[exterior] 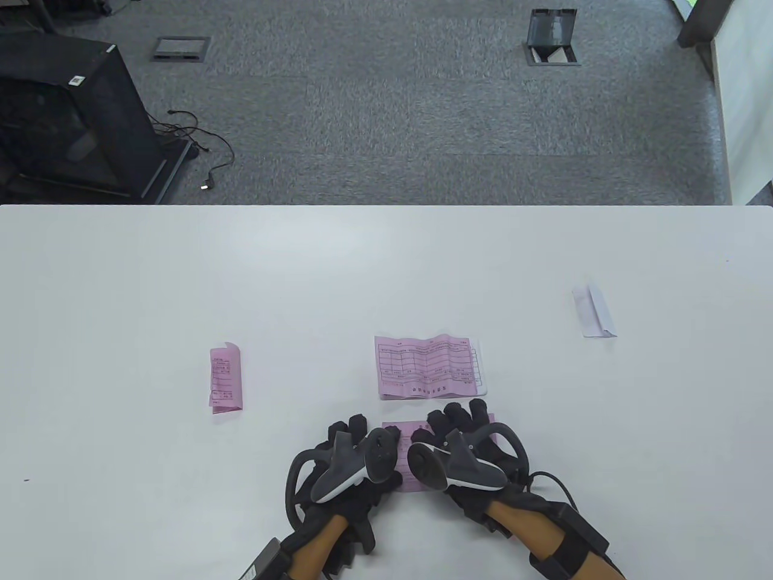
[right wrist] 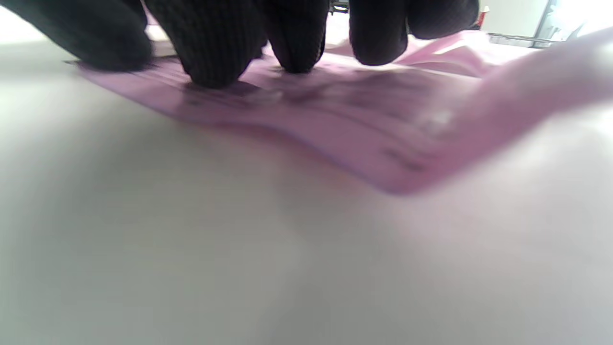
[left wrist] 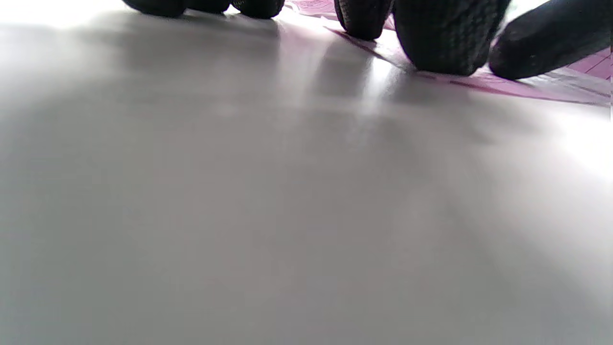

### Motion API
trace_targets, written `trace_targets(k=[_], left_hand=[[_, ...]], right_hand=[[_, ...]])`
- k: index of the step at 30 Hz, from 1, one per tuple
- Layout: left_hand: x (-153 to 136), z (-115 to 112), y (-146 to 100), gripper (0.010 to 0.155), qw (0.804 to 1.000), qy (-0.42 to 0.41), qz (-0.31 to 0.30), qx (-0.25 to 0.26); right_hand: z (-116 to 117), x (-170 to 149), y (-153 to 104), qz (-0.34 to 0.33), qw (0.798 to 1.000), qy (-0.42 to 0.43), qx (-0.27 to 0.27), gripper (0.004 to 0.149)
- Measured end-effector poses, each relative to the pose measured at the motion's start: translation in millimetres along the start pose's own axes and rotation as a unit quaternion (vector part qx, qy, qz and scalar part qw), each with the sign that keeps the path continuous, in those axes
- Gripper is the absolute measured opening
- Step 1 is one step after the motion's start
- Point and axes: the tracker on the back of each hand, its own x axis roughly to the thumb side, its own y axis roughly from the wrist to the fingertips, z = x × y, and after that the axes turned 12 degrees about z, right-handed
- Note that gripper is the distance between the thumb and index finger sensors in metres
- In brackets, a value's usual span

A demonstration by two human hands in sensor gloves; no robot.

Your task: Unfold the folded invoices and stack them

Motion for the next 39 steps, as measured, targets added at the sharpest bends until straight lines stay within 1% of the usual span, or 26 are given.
trace_targets(k=[7,13,17,25,27,29,32,35,39], left_hand=[[-3,1,1,0.075,1.000,0.001,0.000,-0.014],[-3,1,1,0.075,1.000,0.001,0.002,-0.017],[-4,1,2,0.076,1.000,0.000,0.003,-0.019],[-7,2,4,0.077,1.000,-0.004,-0.002,-0.031],[-7,2,4,0.077,1.000,-0.002,-0.003,-0.030],[-7,2,4,0.077,1.000,-0.002,-0.004,-0.030],[-6,2,4,0.077,0.999,-0.003,-0.005,-0.031],[-6,2,4,0.077,0.999,-0.003,-0.006,-0.032],[-7,2,5,0.077,0.999,-0.007,-0.007,-0.032]], right_hand=[[10,-50,-8,0.056,0.998,-0.005,0.016,0.058],[15,-75,-14,0.083,0.996,0.002,0.024,0.058],[17,-81,-15,0.091,0.995,0.012,0.028,0.058],[16,-83,-16,0.097,0.995,0.021,0.030,0.057],[11,-83,-16,0.105,0.994,0.014,0.024,0.055],[2,-80,-18,0.110,0.993,0.032,-0.012,0.054],[-14,-65,-20,0.095,0.993,0.066,-0.034,0.053],[-24,-35,-20,0.053,0.996,0.066,-0.039,0.054],[-23,9,-14,0.004,0.999,0.045,-0.027,0.055]])
